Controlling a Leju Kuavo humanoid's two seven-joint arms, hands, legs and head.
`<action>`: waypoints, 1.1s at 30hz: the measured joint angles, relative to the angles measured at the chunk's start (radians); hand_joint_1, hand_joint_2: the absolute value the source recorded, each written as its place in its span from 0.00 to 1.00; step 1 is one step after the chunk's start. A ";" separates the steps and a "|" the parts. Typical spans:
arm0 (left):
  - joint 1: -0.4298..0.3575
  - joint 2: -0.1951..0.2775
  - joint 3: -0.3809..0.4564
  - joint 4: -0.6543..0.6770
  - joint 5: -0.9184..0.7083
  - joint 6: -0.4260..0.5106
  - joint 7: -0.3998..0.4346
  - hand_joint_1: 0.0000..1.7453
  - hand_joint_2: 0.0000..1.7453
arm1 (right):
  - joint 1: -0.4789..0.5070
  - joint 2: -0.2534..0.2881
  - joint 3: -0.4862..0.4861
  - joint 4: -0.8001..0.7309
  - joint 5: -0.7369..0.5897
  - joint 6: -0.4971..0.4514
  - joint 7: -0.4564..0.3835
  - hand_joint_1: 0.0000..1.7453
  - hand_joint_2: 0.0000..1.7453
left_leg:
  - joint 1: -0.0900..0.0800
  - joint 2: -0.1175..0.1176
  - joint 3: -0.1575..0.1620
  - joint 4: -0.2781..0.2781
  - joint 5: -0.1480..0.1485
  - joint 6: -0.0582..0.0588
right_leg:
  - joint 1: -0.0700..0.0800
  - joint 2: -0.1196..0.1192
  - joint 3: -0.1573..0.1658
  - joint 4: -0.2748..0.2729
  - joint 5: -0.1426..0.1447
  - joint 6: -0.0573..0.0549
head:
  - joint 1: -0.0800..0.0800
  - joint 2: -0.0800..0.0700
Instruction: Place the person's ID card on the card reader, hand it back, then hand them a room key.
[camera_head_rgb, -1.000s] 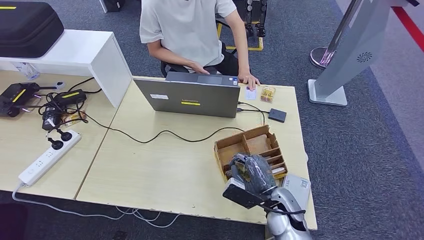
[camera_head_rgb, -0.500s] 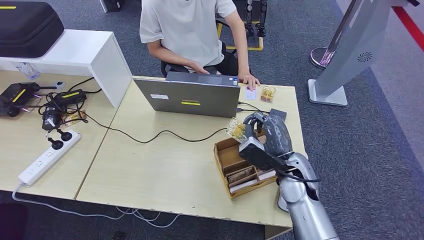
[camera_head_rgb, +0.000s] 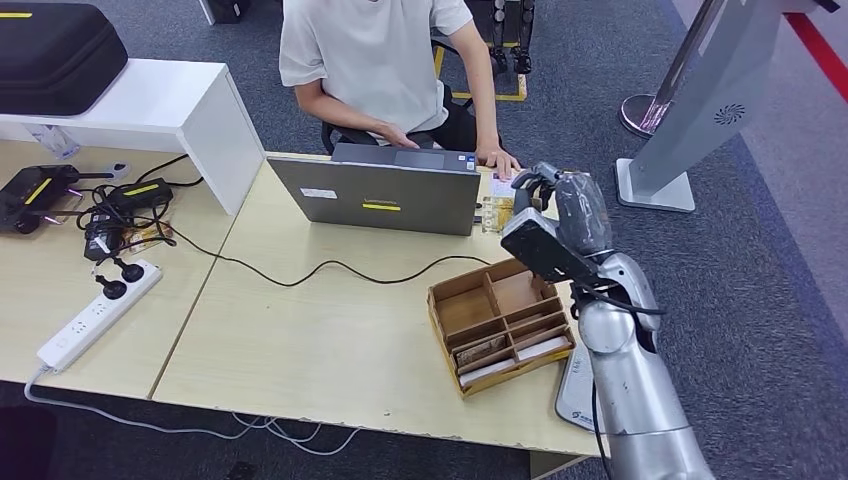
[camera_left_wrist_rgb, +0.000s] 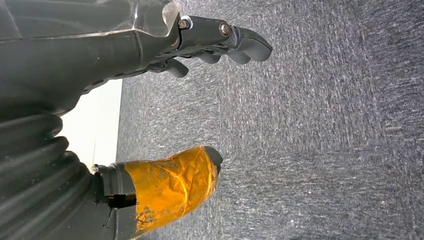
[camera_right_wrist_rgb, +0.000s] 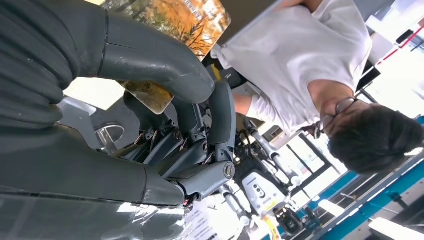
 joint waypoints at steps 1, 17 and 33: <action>0.000 0.000 0.000 0.000 -0.002 -0.001 -0.001 0.00 1.00 | -0.011 0.001 -0.003 0.008 0.004 -0.001 0.004 1.00 1.00 | 0.000 0.000 0.000 0.000 0.000 0.000 | 0.000 0.000 0.000 0.000 0.000 0.000 | 0.000 0.000; 0.000 0.003 0.000 0.000 -0.007 -0.020 -0.024 0.00 1.00 | -0.208 0.011 -0.051 0.166 0.052 -0.006 0.071 1.00 1.00 | 0.000 0.000 0.000 0.000 0.001 0.000 | 0.000 0.000 0.000 0.000 0.000 -0.001 | 0.000 0.000; 0.000 0.003 0.000 0.000 0.002 -0.046 -0.046 0.00 1.00 | -0.414 0.019 -0.113 0.364 0.099 -0.012 0.143 1.00 1.00 | 0.000 0.000 0.000 0.000 0.001 0.000 | 0.000 0.000 0.000 0.001 0.001 -0.001 | 0.000 0.000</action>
